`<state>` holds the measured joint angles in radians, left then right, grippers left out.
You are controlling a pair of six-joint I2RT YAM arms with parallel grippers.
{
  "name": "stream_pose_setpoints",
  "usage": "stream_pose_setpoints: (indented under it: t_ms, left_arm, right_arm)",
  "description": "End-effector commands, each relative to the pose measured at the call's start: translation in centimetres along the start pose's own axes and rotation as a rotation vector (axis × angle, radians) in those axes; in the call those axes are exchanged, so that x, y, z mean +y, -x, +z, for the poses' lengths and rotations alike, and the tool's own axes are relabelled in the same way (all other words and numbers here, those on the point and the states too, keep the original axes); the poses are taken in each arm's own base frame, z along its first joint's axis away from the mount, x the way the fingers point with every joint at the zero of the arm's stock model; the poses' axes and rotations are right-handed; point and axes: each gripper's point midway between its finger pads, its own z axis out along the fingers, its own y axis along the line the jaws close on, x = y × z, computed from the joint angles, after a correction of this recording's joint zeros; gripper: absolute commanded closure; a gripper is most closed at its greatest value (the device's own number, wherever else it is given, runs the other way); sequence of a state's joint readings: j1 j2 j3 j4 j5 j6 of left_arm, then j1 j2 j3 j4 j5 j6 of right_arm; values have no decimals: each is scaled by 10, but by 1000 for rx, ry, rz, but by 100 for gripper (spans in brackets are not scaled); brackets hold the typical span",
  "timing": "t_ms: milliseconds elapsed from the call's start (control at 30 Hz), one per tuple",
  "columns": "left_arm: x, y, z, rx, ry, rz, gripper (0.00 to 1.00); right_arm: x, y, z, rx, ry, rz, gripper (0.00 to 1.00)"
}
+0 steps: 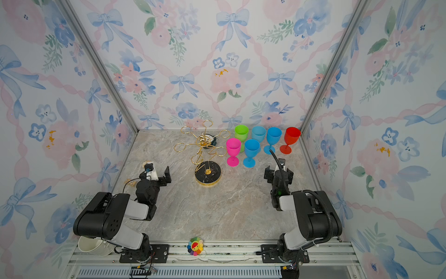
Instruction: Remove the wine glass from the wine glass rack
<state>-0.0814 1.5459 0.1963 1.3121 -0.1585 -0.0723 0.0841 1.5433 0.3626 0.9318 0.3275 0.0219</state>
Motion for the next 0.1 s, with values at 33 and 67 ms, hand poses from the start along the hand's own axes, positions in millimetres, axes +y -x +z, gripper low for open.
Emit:
stream_pose_setpoints:
  t_ms: [33,67]
  left_arm:
    - [0,2,-1,-11,0,-4,2]
    - [-1,1,-1,-11,4,0,2]
  right_arm:
    - [5,5,1,-18,7,-5,3]
    - [5,6,1,-20,7,-4,3]
